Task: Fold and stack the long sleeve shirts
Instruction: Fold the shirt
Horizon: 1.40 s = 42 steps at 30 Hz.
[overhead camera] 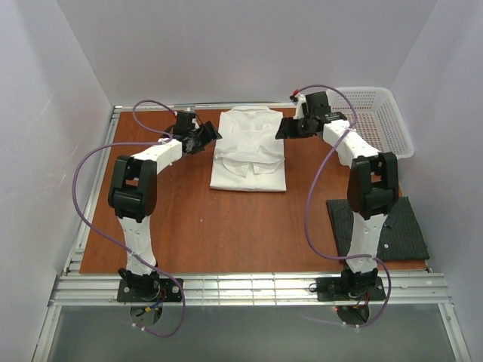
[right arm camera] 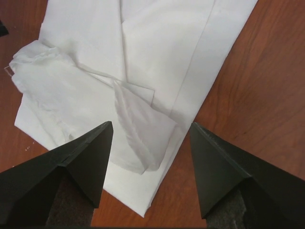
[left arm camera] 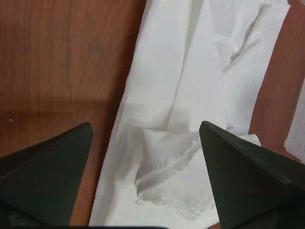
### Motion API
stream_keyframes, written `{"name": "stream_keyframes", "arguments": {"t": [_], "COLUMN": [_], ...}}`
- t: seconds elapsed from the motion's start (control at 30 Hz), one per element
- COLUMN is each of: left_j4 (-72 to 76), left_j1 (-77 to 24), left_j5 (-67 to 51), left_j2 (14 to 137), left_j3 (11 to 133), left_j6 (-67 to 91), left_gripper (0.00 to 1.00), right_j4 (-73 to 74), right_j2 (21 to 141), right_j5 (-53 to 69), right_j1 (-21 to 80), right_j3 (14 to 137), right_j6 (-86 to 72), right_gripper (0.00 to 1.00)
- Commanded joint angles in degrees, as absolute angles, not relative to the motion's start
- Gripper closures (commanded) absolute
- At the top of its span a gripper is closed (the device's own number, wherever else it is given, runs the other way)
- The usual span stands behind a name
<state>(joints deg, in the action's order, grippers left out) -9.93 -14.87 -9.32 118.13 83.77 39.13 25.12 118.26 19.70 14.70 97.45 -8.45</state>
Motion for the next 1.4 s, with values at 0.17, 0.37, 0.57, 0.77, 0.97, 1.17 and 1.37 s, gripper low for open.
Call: {"name": "stream_keyframes", "arguments": {"t": [0.17, 0.37, 0.57, 0.77, 0.97, 1.17, 1.37], "left_j4": [-8.96, -8.88, -8.44, -8.17, -7.73, -7.82, -8.26], "left_j1": [-15.03, -19.77, -23.99, -24.35, -24.35, -24.43, -24.35], "left_j5": [-8.00, -8.00, -5.37, -0.88, -0.70, -0.70, 1.67], "left_j2": [96.52, 90.44, 95.87, 100.28, 103.88, 105.91, 106.00], "left_j3": [72.63, 61.53, 60.20, 59.33, 58.10, 57.92, 57.75], "left_j6": [42.26, 44.65, 44.56, 46.58, 47.20, 47.11, 46.76], "left_gripper": [0.10, 0.38, 0.52, 0.69, 0.71, 0.71, 0.71], "right_j4": [22.51, 16.44, 10.82, 8.53, 8.35, 8.35, 8.35], "right_j2": [99.15, 94.48, 97.47, 101.95, 106.17, 110.91, 117.14], "right_j5": [14.60, 7.21, 5.01, 5.19, 4.75, 1.85, 0.26], "right_j1": [20.02, 27.15, 29.35, 29.27, 29.27, 29.27, 26.99], "right_j3": [83.27, 69.36, 63.81, 65.83, 69.42, 75.74, 85.06], "right_j6": [-0.18, -2.90, -6.24, -5.80, -5.19, -3.96, -2.99], "right_gripper": [0.37, 0.46, 0.60, 0.69, 0.70, 0.70, 0.69]}}
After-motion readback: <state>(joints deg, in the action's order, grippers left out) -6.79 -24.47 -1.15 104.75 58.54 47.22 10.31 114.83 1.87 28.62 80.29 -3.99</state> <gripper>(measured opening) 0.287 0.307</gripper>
